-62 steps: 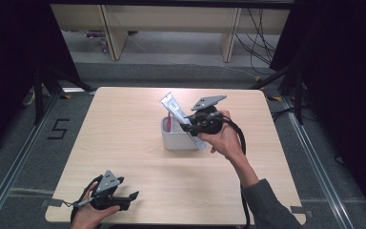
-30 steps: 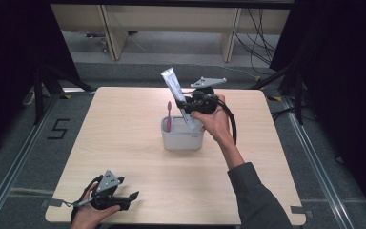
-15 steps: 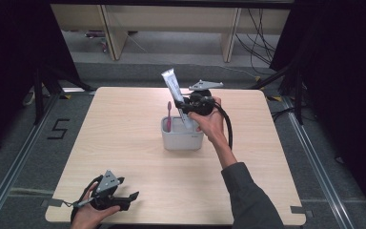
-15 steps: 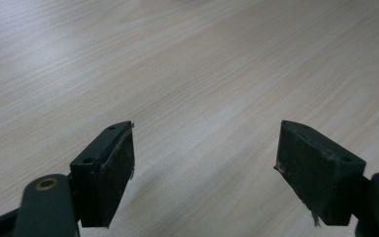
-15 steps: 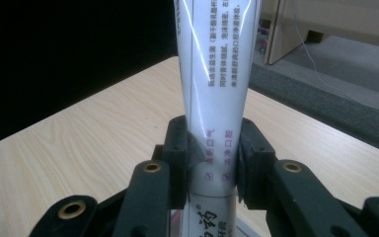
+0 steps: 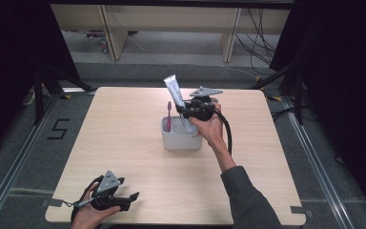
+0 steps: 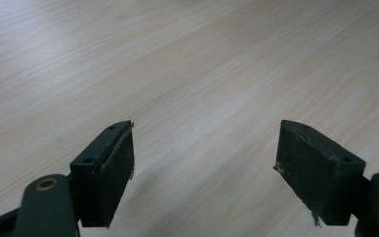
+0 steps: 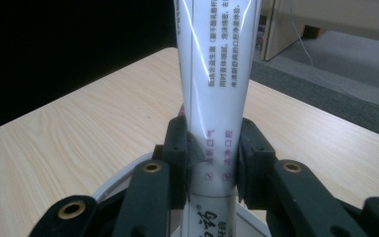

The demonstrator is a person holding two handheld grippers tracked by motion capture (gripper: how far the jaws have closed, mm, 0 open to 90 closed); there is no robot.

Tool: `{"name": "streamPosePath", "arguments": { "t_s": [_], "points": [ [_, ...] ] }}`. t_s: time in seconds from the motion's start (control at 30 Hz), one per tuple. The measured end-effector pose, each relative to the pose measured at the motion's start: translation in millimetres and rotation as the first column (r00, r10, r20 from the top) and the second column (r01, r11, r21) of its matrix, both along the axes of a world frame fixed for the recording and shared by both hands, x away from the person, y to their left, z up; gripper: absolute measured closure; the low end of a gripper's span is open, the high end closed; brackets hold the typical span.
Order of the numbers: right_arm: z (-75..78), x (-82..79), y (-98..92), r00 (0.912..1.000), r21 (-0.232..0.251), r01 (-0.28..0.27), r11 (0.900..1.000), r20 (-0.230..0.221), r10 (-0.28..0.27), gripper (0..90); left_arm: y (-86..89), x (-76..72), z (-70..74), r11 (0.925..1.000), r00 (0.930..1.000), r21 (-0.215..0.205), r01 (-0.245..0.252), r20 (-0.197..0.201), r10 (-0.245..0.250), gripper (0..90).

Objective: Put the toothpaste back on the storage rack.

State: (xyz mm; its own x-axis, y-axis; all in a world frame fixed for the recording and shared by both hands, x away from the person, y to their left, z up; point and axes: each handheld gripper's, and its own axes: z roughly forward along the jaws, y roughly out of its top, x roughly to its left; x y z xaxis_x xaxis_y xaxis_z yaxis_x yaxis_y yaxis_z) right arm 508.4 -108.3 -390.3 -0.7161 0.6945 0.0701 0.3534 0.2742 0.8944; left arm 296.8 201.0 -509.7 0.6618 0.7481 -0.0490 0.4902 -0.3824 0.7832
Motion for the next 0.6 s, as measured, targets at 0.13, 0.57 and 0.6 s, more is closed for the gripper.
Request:
{"name": "streamPosePath", "arguments": {
  "t_s": [0.13,0.57,0.6],
  "points": [
    [-5.8,0.2,-0.2,1.0000,-0.008,-0.005,1.000,0.008,0.005,70.9,0.3,-0.2,-0.3,0.9999,0.9999,0.004,0.011,-0.008,-0.011,22.2],
    [-22.0,-5.4,3.1,1.0000,-0.010,-0.008,1.000,-0.001,0.008,70.2,-1.4,-0.1,-1.1,1.0000,1.0000,-0.009,0.003,-0.008,-0.003,22.3],
    [-23.2,-4.7,2.8,0.9999,-0.007,-0.014,1.000,0.006,0.014,70.2,-2.6,-0.3,-3.3,0.9995,1.0000,-0.030,-0.003,-0.002,0.003,22.2]
  ]
}}
